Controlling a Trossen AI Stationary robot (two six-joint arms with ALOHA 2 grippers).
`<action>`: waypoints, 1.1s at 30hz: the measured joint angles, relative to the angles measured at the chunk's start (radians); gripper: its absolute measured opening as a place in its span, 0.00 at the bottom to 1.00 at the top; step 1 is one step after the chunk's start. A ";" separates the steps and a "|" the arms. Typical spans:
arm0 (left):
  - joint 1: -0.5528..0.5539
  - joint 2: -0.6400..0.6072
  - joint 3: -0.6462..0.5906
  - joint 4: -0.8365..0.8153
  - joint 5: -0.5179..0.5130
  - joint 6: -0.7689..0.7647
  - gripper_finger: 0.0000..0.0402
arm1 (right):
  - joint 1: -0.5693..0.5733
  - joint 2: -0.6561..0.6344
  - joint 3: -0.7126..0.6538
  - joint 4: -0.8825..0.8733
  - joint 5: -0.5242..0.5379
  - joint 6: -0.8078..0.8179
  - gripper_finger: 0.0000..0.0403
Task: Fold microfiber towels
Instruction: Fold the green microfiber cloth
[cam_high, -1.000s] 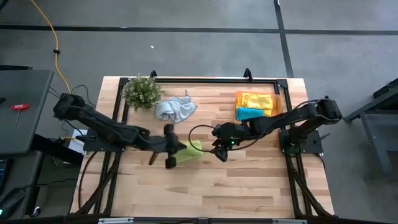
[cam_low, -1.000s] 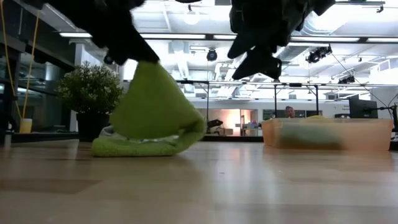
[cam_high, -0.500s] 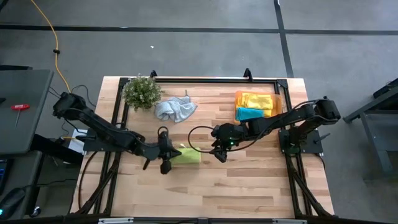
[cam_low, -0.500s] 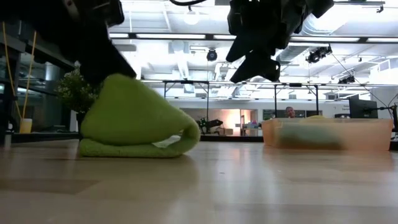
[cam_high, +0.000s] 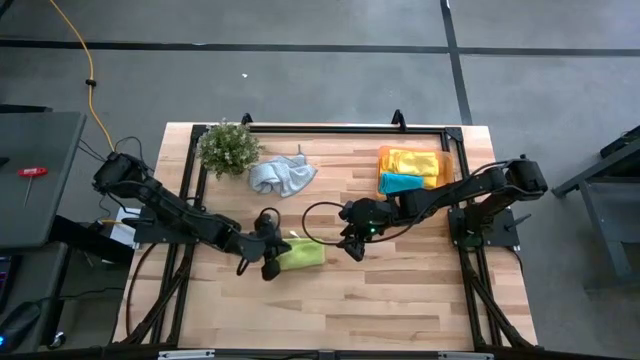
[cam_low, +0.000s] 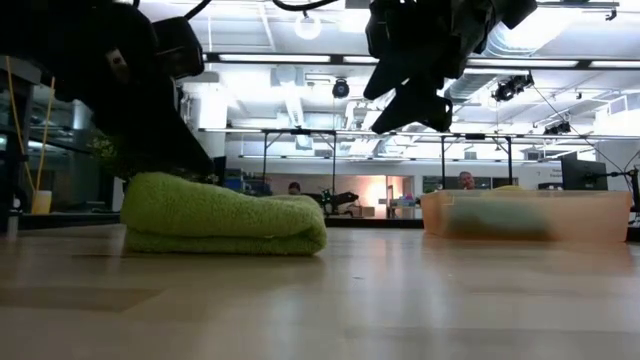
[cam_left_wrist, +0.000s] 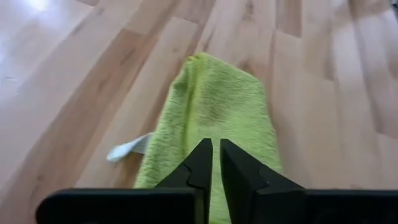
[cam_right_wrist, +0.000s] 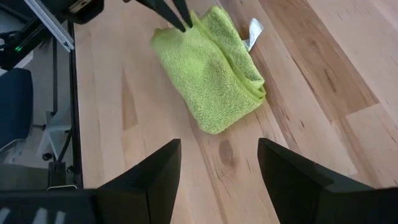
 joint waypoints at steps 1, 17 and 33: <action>0.003 0.000 0.000 -0.005 -0.007 0.006 0.07 | 0.000 0.000 0.000 0.000 0.000 0.000 0.51; 0.085 -0.143 0.021 -0.121 0.140 0.096 0.42 | -0.002 0.000 0.000 0.023 0.008 0.029 0.51; -0.172 -0.034 0.000 -0.063 0.053 0.193 0.28 | -0.006 0.000 -0.001 0.029 0.042 0.037 0.51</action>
